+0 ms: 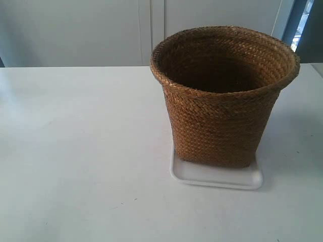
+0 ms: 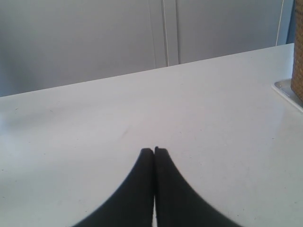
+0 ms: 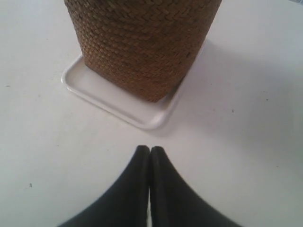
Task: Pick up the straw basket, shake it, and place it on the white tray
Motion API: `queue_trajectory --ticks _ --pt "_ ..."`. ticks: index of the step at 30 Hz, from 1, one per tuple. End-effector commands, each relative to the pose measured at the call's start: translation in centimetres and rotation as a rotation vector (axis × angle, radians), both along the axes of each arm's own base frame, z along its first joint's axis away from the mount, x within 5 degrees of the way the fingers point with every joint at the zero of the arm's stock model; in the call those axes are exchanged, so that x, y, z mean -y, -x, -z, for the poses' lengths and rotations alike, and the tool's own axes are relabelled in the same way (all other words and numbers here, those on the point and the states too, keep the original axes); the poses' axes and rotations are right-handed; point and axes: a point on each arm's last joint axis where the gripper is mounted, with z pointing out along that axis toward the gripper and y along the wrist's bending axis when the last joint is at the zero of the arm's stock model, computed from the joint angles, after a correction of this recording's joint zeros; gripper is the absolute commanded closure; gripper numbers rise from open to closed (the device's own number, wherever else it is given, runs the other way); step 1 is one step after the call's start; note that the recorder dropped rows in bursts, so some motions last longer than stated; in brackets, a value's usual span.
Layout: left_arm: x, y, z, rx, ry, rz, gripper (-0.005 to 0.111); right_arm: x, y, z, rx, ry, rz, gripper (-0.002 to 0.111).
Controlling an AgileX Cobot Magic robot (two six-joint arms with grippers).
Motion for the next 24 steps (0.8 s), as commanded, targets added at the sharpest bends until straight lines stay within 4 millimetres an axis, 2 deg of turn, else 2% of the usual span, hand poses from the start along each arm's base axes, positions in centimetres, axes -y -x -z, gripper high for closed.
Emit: queue_trajectory --ticks 1,5,9,12,17,24 --pt "0.0 0.1 0.1 0.006 0.005 -0.002 0.107 0.3 0.4 -0.6 0.246 0.013 0.025 0.108" --pt "0.0 0.0 0.1 0.008 0.005 -0.002 0.107 0.5 0.8 -1.3 0.631 -0.115 0.091 0.108" --pt "0.0 0.0 0.1 0.008 0.005 -0.002 0.107 1.0 1.1 0.5 0.784 -0.137 0.139 0.108" --pt "0.0 0.0 0.1 0.008 0.005 -0.002 0.107 1.1 0.7 2.8 0.789 -0.152 0.164 0.108" --pt "0.0 0.0 0.1 0.008 0.003 -0.002 0.107 1.2 -0.1 6.3 0.691 -0.207 0.192 0.108" --pt "0.0 0.0 0.1 0.008 0.003 -0.002 0.107 1.1 -0.4 9.7 0.583 -0.216 0.206 0.108"
